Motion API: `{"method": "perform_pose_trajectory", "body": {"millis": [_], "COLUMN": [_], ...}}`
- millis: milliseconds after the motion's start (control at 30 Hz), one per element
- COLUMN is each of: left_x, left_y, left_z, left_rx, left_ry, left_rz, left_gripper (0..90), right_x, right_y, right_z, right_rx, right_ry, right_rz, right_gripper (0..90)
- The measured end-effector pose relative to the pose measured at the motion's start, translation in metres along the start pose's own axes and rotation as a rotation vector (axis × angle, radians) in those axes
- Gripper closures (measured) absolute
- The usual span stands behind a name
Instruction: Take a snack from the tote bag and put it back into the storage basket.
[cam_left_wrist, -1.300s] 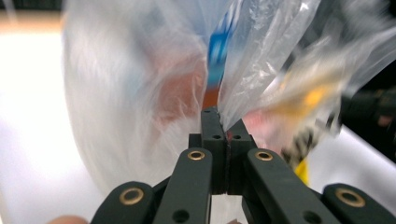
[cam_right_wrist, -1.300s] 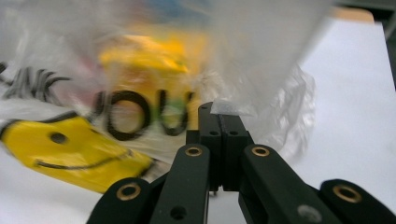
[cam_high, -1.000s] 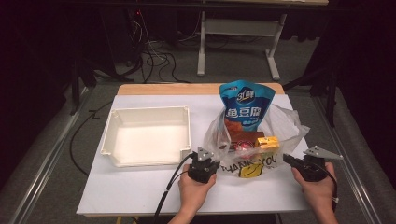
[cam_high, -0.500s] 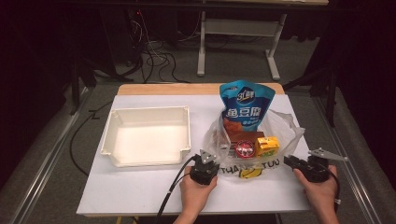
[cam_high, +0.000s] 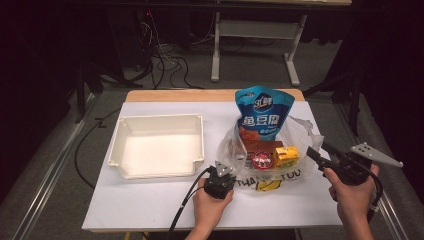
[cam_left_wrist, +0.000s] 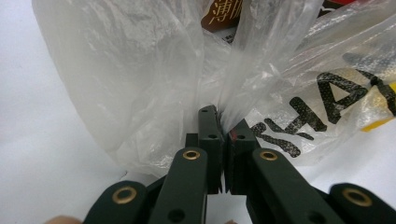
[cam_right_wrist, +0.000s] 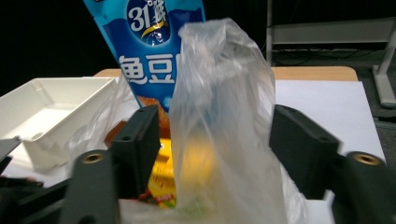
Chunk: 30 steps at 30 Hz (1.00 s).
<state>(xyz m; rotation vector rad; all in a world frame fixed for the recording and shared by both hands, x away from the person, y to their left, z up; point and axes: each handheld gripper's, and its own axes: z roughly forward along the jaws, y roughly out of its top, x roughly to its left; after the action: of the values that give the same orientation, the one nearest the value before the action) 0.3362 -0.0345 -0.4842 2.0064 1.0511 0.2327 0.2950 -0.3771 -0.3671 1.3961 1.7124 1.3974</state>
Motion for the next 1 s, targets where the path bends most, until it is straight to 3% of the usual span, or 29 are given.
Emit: {"method": "perform_pose_trajectory", "body": {"millis": [67, 100, 133, 200, 267, 300, 367, 400, 433, 500, 600, 667, 700, 767, 833, 933, 1000], "left_x": [0.000, 0.000, 0.001, 0.001, 0.002, 0.003, 0.003, 0.003, 0.003, 0.004, 0.006, 0.006, 0.002, 0.000, 0.001, 0.001, -0.005], "left_y": [0.000, 0.000, 0.000, 0.000, 0.000, 0.000, 0.000, -0.001, -0.002, -0.002, -0.002, -0.002, -0.002, -0.002, -0.001, -0.001, -0.002], "left_z": [0.000, 0.000, 0.000, 0.000, 0.000, -0.001, -0.001, -0.002, -0.005, -0.005, -0.003, -0.004, -0.004, -0.003, -0.003, -0.004, -0.008], "left_rx": [0.000, 0.000, 0.000, 0.001, -0.001, 0.000, -0.001, -0.011, -0.038, -0.036, -0.016, -0.014, -0.016, -0.015, -0.017, -0.025, -0.072], "left_ry": [0.000, -0.002, -0.003, -0.006, -0.011, -0.010, -0.008, 0.013, 0.041, 0.045, 0.046, 0.052, 0.079, 0.095, 0.085, 0.080, 0.094], "left_rz": [0.000, -0.004, -0.006, -0.008, -0.017, -0.022, -0.026, -0.034, -0.043, -0.047, -0.068, -0.068, -0.046, -0.027, -0.035, -0.025, 0.006], "left_gripper": [87.6, 87.6, 87.7, 88.2, 88.7, 89.2, 89.6, 89.8, 89.8, 89.9, 90.0, 89.9, 89.8, 89.1, 87.8, 79.9, 75.3], "right_x": [0.001, 0.001, 0.000, -0.003, -0.008, -0.019, -0.033, -0.040, -0.045, -0.049, -0.057, -0.059, -0.060, -0.059, -0.059, -0.059, -0.059], "right_y": [0.002, 0.002, 0.000, -0.005, -0.010, -0.022, -0.037, -0.046, -0.053, -0.057, -0.074, -0.079, -0.084, -0.085, -0.085, -0.085, -0.084], "right_z": [0.008, 0.008, 0.014, 0.018, 0.020, 0.024, 0.028, 0.030, 0.033, 0.035, 0.051, 0.055, 0.060, 0.060, 0.059, 0.057, 0.054], "right_rx": [0.011, 0.011, 0.037, 0.068, 0.084, 0.125, 0.165, 0.192, 0.210, 0.231, 0.336, 0.354, 0.387, 0.387, 0.389, 0.374, 0.353], "right_ry": [-0.021, -0.021, -0.049, -0.105, -0.129, -0.162, -0.195, -0.204, -0.202, -0.201, -0.191, -0.179, -0.165, -0.165, -0.148, -0.131, -0.114], "right_rz": [-0.007, -0.007, -0.008, -0.013, -0.013, 0.026, 0.039, 0.052, 0.057, 0.065, 0.058, 0.071, 0.075, 0.049, 0.056, 0.047, 0.049], "right_gripper": [54.7, 54.7, 77.6, 87.7, 89.2, 90.0, 90.0, 90.0, 90.0, 90.0, 90.0, 90.0, 90.0, 90.0, 89.9, 87.6, 85.8]}}
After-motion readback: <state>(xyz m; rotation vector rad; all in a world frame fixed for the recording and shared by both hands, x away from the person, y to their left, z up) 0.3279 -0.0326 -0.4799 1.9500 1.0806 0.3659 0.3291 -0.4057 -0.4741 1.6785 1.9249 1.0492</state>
